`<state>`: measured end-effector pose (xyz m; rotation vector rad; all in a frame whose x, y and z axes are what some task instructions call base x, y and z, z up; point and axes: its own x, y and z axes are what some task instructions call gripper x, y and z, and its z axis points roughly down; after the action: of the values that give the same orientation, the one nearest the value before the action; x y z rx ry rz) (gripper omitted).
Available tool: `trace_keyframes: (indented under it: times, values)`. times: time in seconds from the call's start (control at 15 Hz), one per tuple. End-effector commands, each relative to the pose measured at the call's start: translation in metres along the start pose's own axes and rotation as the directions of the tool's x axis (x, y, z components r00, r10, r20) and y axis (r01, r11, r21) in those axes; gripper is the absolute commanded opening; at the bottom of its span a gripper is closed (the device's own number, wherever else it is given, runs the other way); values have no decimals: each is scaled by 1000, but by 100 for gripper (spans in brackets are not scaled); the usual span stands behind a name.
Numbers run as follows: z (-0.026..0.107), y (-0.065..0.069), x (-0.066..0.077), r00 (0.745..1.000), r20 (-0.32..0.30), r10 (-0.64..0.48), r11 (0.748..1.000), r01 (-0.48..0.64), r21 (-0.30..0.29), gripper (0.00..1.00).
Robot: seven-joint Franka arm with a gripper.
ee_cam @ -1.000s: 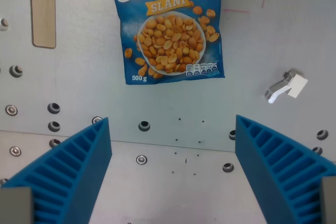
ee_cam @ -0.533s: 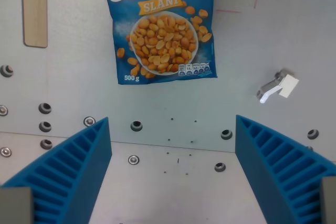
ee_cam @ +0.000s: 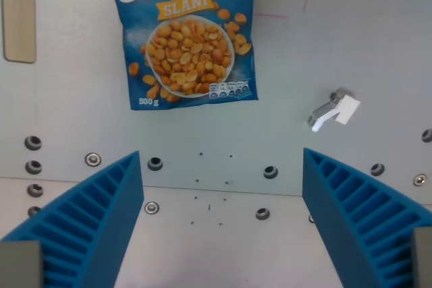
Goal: Rotate around gripper negative x
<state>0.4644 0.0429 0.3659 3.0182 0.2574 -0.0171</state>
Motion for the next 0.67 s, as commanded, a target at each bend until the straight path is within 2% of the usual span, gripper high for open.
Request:
trace_keyframes:
  times: [0.07, 0.67]
  values:
    - [-2, -3, -1, 1000, -7, 18, 979, -19, -201, 100]
    - [-2, -3, -1, 1000, -7, 18, 948, -20, -317, 100]
